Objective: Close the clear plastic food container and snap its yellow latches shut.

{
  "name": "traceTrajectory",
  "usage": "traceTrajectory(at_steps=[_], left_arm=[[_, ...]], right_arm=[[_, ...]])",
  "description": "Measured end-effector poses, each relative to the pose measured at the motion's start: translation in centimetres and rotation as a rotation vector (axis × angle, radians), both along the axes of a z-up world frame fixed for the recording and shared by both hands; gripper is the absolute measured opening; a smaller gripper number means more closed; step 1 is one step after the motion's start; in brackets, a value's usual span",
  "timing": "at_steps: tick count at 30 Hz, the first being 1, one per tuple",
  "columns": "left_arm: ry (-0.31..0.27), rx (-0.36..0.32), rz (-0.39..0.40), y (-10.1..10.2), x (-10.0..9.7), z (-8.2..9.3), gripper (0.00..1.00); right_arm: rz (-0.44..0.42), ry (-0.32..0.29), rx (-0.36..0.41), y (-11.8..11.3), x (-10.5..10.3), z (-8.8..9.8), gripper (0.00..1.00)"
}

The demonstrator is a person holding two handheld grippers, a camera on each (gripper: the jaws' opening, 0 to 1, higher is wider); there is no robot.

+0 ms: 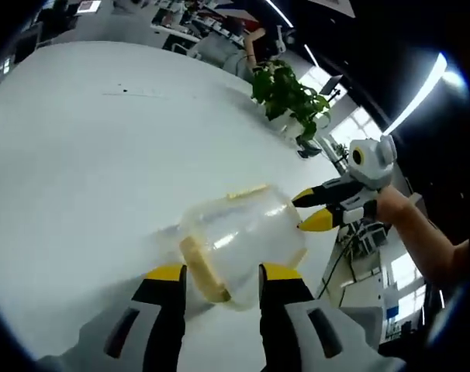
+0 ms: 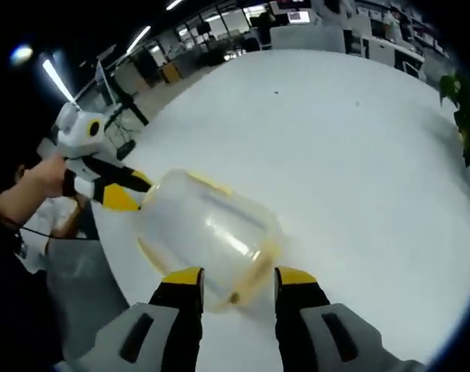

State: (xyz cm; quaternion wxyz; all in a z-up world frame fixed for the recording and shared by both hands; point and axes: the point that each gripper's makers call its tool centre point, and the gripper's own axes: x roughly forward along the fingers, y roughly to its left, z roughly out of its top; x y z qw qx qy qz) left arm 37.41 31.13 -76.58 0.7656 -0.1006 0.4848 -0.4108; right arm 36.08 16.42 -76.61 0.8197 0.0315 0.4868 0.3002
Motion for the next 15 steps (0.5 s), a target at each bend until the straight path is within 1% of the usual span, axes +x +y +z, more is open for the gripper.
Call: traceTrajectory(at_steps=[1,4,5,7,9,10,12,13,15], left_arm=[[0.0,0.0,0.003,-0.01,0.01,-0.02,0.34],[-0.018,0.004,0.003,-0.05,0.17,-0.09,0.34],[-0.017,-0.001,0.007,-0.15,0.22,-0.05,0.34],[-0.007,-0.004,0.01,-0.4,0.18,-0.16,0.36],[-0.019,0.013,-0.001,-0.48,0.2,-0.41,0.35],[-0.026,0.025,-0.002,-0.52,0.25,-0.6,0.34],[-0.032,0.047,-0.005,-0.69,0.07,-0.86,0.33],[-0.048,0.061,0.005,-0.58,0.31,-0.88,0.31],[-0.04,0.061,0.014,-0.69,0.31,-0.78,0.31]], right_arm=[[-0.001,0.001,-0.002,0.06,0.0,-0.02,0.36],[0.002,0.001,-0.035,-0.11,-0.05,-0.53,0.33],[-0.018,0.018,-0.013,-0.11,-0.06,-0.6,0.34],[-0.017,0.022,-0.015,-0.24,-0.09,-0.61,0.34],[-0.018,0.023,-0.013,-0.21,-0.14,-0.6,0.34],[-0.03,0.035,-0.006,-0.24,-0.17,-0.65,0.33],[-0.028,0.032,-0.003,-0.21,-0.2,-0.64,0.33],[-0.029,0.034,-0.001,-0.28,-0.23,-0.69,0.33],[-0.032,0.041,0.003,-0.32,-0.31,-0.7,0.33]])
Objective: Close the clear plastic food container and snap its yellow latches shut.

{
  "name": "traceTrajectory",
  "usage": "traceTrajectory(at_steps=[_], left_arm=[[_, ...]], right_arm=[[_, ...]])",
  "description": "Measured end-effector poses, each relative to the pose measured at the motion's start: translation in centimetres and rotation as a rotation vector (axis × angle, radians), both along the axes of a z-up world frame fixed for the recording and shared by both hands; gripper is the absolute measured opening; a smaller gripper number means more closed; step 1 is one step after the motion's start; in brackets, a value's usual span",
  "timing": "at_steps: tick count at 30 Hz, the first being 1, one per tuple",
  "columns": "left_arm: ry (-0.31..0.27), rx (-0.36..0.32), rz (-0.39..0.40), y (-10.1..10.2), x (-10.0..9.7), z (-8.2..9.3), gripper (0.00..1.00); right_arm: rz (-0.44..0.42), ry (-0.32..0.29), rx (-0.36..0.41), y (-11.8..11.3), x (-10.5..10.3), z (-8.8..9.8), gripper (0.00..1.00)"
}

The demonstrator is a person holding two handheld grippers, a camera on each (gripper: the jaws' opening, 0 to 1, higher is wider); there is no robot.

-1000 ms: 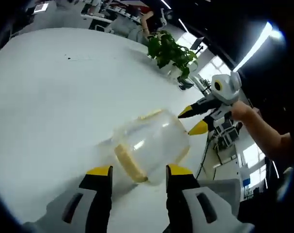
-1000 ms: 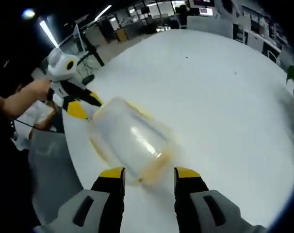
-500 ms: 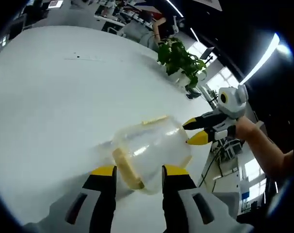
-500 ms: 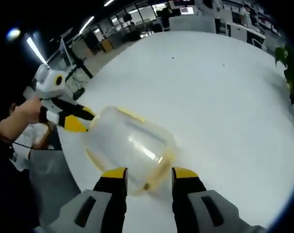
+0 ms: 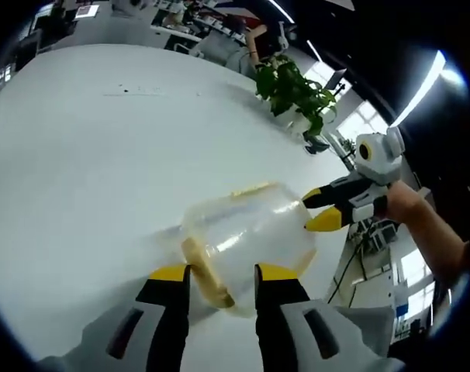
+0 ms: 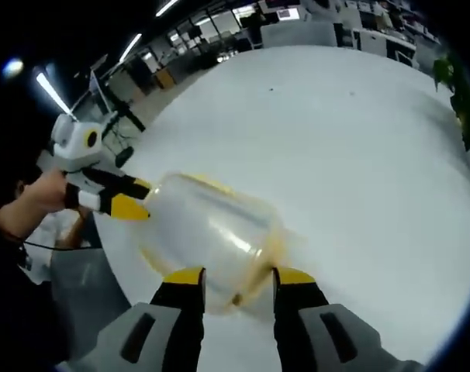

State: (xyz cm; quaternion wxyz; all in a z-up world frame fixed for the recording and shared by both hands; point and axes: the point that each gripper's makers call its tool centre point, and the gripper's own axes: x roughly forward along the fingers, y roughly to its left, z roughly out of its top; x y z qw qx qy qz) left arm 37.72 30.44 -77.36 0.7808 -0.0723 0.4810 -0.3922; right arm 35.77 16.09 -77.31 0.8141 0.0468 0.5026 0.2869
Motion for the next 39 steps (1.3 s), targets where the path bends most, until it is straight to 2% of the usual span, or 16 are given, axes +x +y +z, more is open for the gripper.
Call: traceTrajectory(at_steps=[5,10,11,12,15,17,18,19,20,22,32,35,37,39], left_arm=[[0.0,0.015,-0.004,-0.21,0.29,0.0,0.3],[-0.001,0.034,-0.014,-0.3,0.28,-0.01,0.29],[-0.001,0.035,-0.016,-0.3,0.27,-0.01,0.28],[-0.004,0.035,-0.021,-0.32,0.31,0.05,0.28],[0.0,0.035,-0.019,-0.32,0.25,0.11,0.27],[0.014,0.016,0.009,-0.45,0.38,0.06,0.25],[0.082,-0.025,0.05,-0.99,-0.03,0.14,0.25],[0.046,-0.007,0.029,-0.61,0.61,-0.25,0.24],[0.036,-0.004,0.018,-0.86,0.57,-0.16,0.24],[0.036,0.0,0.019,-0.65,0.44,-0.13,0.25],[0.018,0.003,0.015,-0.39,0.48,-0.22,0.27],[-0.006,-0.002,0.015,-0.27,0.47,-0.15,0.29],[-0.099,0.018,-0.043,-0.2,0.68,0.17,0.3],[-0.135,0.045,-0.061,-0.26,0.76,0.35,0.31]], right_arm=[[-0.016,0.024,0.0,0.08,-0.23,0.0,0.31],[-0.02,0.017,-0.003,0.11,-0.17,0.1,0.29],[0.022,0.04,0.024,0.55,-0.8,0.16,0.27],[-0.025,0.015,0.008,0.14,-0.06,0.06,0.27],[-0.017,0.032,0.01,0.18,-0.14,0.06,0.26],[0.0,0.043,-0.005,0.29,-0.11,0.05,0.26],[-0.004,0.051,-0.004,0.41,-0.01,-0.01,0.25],[0.007,0.059,-0.013,0.49,-0.2,-0.04,0.25],[0.021,0.064,-0.021,0.52,-0.27,-0.06,0.25],[0.023,0.079,-0.026,0.5,-0.23,-0.11,0.26],[0.026,0.06,-0.017,0.12,-0.21,-0.13,0.27],[0.024,0.046,-0.014,0.07,-0.19,-0.06,0.28],[0.042,0.021,-0.03,0.25,-0.17,0.12,0.28],[0.046,0.018,-0.04,0.25,-0.08,0.13,0.28]])
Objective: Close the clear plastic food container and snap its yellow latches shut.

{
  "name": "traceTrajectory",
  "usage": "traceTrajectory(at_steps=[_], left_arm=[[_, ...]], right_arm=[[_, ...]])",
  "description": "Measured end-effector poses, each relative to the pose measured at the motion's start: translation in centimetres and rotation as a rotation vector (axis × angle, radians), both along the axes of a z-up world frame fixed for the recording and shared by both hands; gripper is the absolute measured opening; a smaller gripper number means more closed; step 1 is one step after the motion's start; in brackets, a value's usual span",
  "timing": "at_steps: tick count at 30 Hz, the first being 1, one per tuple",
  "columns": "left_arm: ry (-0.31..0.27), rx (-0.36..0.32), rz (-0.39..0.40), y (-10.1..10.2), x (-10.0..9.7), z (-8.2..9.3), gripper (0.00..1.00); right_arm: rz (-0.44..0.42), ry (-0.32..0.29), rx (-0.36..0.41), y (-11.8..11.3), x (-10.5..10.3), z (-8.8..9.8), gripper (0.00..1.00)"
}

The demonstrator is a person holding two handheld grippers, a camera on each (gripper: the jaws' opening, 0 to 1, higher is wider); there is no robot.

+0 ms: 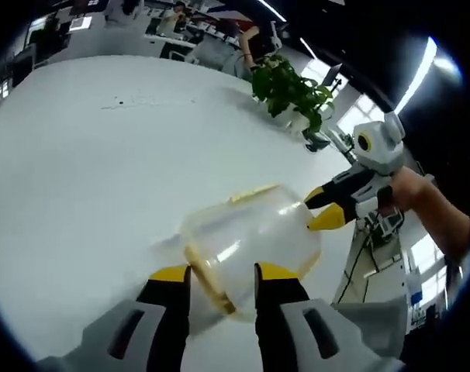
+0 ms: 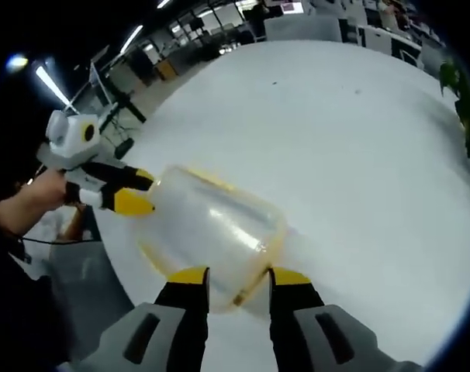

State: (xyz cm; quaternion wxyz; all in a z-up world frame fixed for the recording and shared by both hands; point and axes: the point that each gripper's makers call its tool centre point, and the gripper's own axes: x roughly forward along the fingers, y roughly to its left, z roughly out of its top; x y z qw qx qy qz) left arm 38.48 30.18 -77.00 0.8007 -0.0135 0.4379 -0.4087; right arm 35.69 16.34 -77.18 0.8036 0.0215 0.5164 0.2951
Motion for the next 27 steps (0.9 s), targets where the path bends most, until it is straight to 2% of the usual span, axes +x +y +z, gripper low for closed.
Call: traceTrajectory(at_steps=[3,7,8,11,12,16,19,21,24,27], left_arm=[[-0.021,0.023,-0.01,-0.1,-0.1,0.2,0.32],[-0.086,0.066,-0.047,0.1,0.0,0.4,0.33],[-0.148,0.089,-0.094,0.1,0.1,0.6,0.34],[-0.204,0.123,-0.144,0.3,-0.1,1.0,0.3],[-0.239,0.145,-0.173,0.5,0.0,1.0,0.3],[-0.262,0.133,-0.214,0.2,-0.4,1.4,0.37],[-0.289,0.108,-0.252,-0.3,-0.6,2.2,0.37],[-0.315,0.115,-0.274,-0.3,-0.5,2.6,0.37],[-0.316,0.102,-0.29,-0.7,-0.4,3.1,0.37],[-0.341,0.132,-0.343,-1.0,-0.4,3.2,0.37]], right_arm=[[0.003,0.004,-0.007,-0.1,0.1,0.0,0.28],[0.041,-0.014,-0.04,0.1,0.1,0.2,0.29],[0.051,-0.019,-0.052,0.1,0.1,0.2,0.29],[0.082,-0.038,-0.096,0.2,0.2,0.4,0.29],[0.097,-0.045,-0.108,0.2,0.2,0.4,0.3],[0.135,-0.064,-0.112,0.1,0.4,0.4,0.3],[0.195,-0.106,-0.128,-0.1,0.3,0.6,0.29],[0.198,-0.116,-0.132,-0.4,0.3,0.7,0.29],[0.218,-0.155,-0.116,-0.7,0.5,1.6,0.3],[0.239,-0.162,-0.114,-0.5,0.7,2.1,0.33]])
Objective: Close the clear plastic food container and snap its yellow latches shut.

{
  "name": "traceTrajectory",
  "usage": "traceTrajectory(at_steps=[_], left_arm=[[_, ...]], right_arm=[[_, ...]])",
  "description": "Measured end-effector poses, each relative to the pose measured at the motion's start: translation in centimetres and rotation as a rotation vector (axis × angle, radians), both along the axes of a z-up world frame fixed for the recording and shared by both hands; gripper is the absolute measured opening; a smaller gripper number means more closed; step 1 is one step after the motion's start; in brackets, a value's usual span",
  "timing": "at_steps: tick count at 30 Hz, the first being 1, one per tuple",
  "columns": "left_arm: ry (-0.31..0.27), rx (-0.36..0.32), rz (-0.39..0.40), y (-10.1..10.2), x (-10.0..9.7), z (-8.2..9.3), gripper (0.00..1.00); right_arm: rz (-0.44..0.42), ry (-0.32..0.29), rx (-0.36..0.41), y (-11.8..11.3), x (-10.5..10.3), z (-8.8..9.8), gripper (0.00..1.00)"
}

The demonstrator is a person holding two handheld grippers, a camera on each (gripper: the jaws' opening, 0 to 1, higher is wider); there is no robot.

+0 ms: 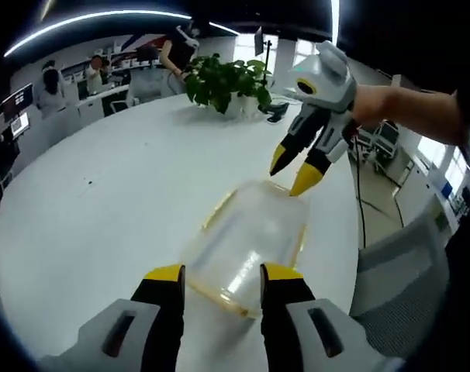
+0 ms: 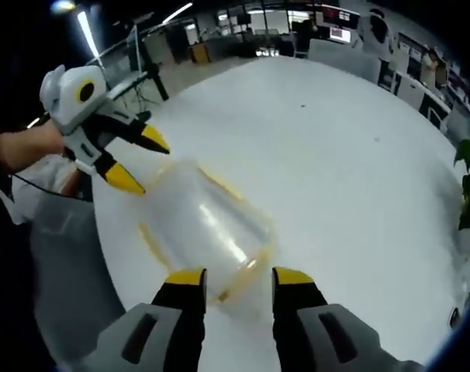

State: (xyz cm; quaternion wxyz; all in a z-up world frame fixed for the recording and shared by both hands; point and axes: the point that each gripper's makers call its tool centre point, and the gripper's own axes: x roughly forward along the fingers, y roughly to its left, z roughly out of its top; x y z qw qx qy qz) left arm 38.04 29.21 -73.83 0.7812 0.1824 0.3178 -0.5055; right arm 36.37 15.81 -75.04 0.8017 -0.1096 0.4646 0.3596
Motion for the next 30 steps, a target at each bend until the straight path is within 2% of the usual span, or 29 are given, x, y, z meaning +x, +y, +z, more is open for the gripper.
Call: traceTrajectory(at_steps=[1,3,7,9,12,16,21,23,30], left_arm=[[-0.01,0.008,-0.006,0.0,0.1,0.0,0.38],[-0.027,0.016,-0.038,-0.2,0.0,0.4,0.38],[-0.026,0.028,-0.064,-0.6,0.1,0.5,0.38],[-0.032,0.04,-0.081,-0.8,0.1,0.3,0.38],[-0.033,0.055,-0.108,-1.1,-0.1,0.2,0.39],[-0.053,0.061,-0.142,-1.8,-0.3,0.3,0.38],[-0.062,0.07,-0.169,-2.5,-0.3,0.1,0.38],[-0.065,0.09,-0.171,-2.6,-0.3,-0.2,0.37],[-0.064,0.09,-0.201,-4.0,-0.9,-0.5,0.36]], right_arm=[[0.017,0.003,-0.014,0.0,0.0,0.0,0.34],[0.107,-0.054,-0.055,0.1,0.5,0.4,0.35],[0.146,-0.062,-0.057,1.0,0.9,0.7,0.35],[0.165,-0.068,-0.081,1.3,1.1,0.7,0.38],[0.241,-0.108,-0.107,2.2,1.3,0.8,0.37],[0.269,-0.099,-0.093,3.7,1.3,0.9,0.37],[0.352,-0.079,-0.121,5.0,0.7,0.2,0.35],[0.394,-0.092,-0.126,5.4,0.5,0.1,0.34],[0.457,-0.096,-0.131,6.8,0.4,-0.5,0.35]])
